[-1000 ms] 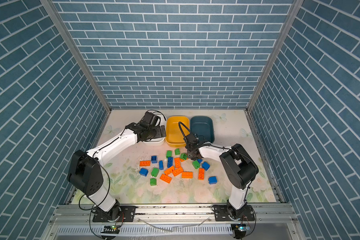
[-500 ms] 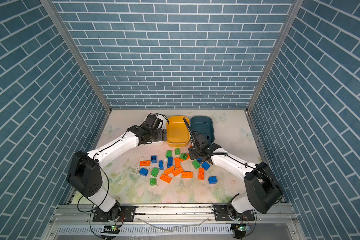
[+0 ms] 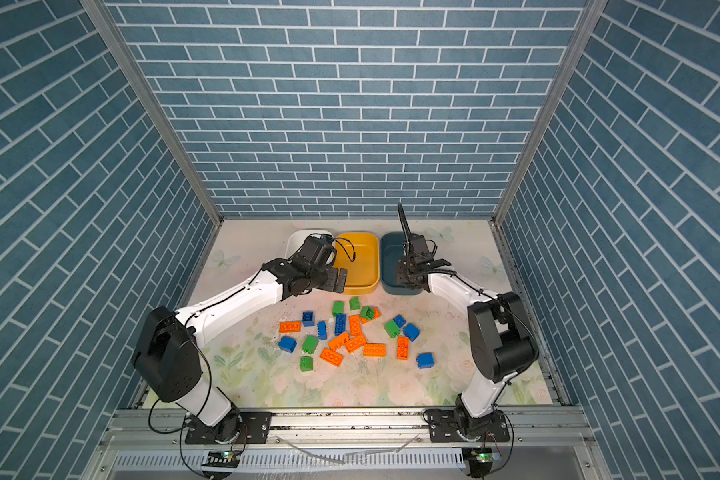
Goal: Sort the legos into containers by color
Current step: 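Grasp a green brick with the right gripper while the left moves over the pile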
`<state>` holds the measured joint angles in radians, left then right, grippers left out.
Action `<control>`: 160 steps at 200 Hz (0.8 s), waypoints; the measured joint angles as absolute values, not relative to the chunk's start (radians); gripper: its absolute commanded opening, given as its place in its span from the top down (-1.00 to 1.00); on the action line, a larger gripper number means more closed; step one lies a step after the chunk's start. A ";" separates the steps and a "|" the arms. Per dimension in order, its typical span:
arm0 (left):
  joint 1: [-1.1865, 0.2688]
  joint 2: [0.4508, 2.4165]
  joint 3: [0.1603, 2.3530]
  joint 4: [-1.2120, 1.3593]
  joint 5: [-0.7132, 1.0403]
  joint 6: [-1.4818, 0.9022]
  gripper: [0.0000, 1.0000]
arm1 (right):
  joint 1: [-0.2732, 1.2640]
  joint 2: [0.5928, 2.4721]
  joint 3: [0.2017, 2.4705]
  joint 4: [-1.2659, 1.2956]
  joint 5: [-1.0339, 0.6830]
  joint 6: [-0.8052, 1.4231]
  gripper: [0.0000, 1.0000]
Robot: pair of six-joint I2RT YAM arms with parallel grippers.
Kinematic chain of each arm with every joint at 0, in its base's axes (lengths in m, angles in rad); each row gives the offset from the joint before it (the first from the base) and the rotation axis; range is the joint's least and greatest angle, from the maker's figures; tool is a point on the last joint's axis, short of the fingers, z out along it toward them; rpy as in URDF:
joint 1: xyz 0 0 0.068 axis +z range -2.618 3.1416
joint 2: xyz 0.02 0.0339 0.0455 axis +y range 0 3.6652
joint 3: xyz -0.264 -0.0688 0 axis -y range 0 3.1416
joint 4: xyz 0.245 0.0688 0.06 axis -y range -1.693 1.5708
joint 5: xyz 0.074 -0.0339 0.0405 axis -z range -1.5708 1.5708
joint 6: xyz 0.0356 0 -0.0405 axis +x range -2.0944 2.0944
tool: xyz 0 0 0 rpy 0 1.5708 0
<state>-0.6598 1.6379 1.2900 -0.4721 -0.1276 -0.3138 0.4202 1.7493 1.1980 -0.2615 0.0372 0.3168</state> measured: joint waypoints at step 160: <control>-0.615 1.578 1.181 -0.462 -0.112 -0.437 -0.99 | 0.609 1.642 1.089 -0.359 -0.332 -0.319 -0.40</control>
<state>-0.6147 1.5780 1.1812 -0.4622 -0.1116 -0.4366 0.6090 1.6421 1.0893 -0.3588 -0.3321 -0.3195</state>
